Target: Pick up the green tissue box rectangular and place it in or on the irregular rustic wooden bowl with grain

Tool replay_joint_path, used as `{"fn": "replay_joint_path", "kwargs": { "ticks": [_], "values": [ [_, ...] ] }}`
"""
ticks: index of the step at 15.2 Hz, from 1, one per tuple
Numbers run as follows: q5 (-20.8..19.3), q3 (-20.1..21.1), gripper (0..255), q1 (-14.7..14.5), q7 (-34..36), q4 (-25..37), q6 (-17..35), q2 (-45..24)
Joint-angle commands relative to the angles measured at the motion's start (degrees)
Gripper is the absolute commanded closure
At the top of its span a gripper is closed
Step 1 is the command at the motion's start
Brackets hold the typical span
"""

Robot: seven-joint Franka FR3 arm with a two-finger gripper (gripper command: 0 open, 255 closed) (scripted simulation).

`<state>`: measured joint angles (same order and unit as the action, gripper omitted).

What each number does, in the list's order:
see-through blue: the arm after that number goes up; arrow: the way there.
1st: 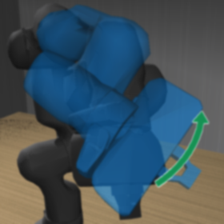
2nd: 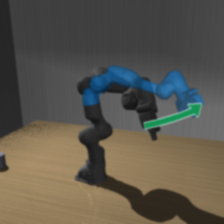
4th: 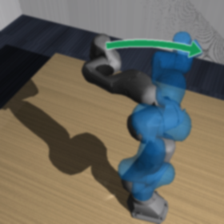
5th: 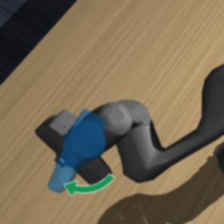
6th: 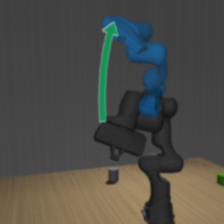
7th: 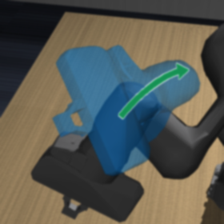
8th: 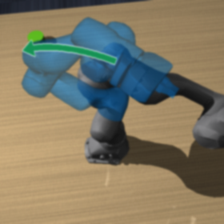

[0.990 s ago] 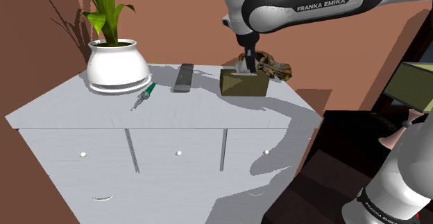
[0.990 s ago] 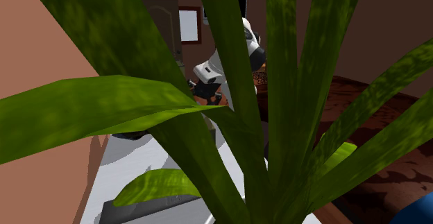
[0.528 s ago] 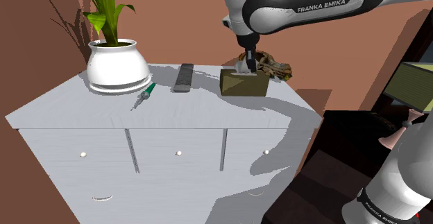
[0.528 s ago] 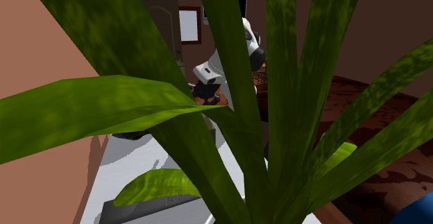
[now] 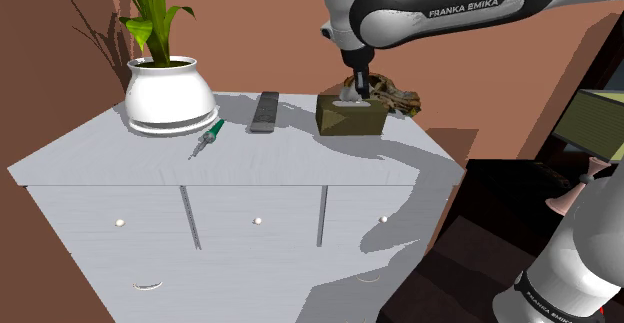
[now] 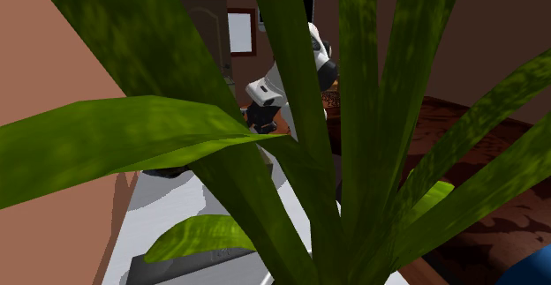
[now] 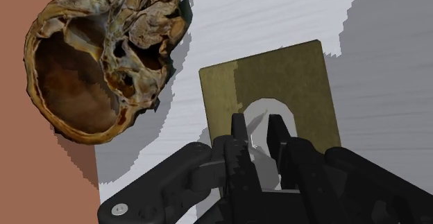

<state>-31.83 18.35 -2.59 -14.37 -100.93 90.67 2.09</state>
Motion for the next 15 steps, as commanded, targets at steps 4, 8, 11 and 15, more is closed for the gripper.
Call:
{"fn": "replay_joint_path", "kwargs": {
  "ticks": [4, 8, 11, 15],
  "values": [
    [0.09, 0.13, 255, -0.11, -1.0, 2.27, -2.0, -0.25],
    [-0.08, 0.29, 255, -0.24, -2.34, 5.72, -4.73, -0.7],
    [-0.31, 0.44, 255, -0.36, -3.33, 8.49, -6.84, -1.18],
    [-0.77, 0.67, 255, -0.57, -4.66, 12.47, -9.75, -2.05]
  ]
}}
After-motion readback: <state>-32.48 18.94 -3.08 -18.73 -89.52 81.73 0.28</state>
